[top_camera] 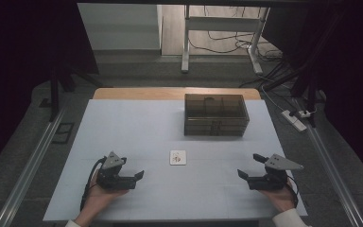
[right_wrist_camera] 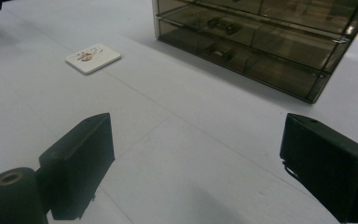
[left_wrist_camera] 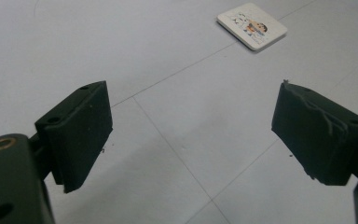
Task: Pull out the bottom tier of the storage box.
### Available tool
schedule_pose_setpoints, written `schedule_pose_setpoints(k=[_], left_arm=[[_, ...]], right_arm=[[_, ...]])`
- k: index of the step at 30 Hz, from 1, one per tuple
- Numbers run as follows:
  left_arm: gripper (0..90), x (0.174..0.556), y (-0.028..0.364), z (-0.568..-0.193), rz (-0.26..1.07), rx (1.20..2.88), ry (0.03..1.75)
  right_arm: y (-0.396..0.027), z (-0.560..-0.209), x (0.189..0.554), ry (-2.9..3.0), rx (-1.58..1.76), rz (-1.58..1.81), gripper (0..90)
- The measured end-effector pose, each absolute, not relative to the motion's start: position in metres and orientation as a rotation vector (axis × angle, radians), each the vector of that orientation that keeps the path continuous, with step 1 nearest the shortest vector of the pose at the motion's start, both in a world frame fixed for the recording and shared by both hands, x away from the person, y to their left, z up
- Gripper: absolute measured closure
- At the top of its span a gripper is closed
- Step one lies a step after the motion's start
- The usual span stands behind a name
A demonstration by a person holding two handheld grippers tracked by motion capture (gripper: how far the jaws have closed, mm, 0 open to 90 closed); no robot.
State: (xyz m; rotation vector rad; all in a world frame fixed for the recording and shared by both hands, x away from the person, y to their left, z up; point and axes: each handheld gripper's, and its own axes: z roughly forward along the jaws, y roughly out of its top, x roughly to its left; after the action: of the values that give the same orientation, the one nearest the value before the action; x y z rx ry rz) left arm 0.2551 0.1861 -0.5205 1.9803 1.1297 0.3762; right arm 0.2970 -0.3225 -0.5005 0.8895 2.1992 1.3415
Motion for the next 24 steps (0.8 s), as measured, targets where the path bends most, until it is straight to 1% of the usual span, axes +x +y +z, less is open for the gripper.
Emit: schedule_pose_setpoints(k=[11, 18, 21, 24], left_arm=[[12.6, 0.2544, 0.1859, -0.5187, 0.385, 1.969, 1.113], [12.5, 0.256, 0.1856, -0.5187, 0.368, 1.953, 1.119], [12.5, 0.2555, 0.185, -0.5184, 0.392, 1.974, 1.11], [12.6, 0.2544, 0.1865, -0.5172, 0.381, 1.963, 1.1]], right_arm=[[-0.3239, -0.4969, 0.2902, 2.135, 0.889, 1.365, 13.0], [-0.3231, -0.4977, 0.2897, 2.136, 0.877, 1.412, 13.0], [-0.3246, -0.4973, 0.2896, 2.112, 0.9, 1.42, 13.0], [-0.3229, -0.4985, 0.2916, 2.117, 0.912, 1.395, 13.1]])
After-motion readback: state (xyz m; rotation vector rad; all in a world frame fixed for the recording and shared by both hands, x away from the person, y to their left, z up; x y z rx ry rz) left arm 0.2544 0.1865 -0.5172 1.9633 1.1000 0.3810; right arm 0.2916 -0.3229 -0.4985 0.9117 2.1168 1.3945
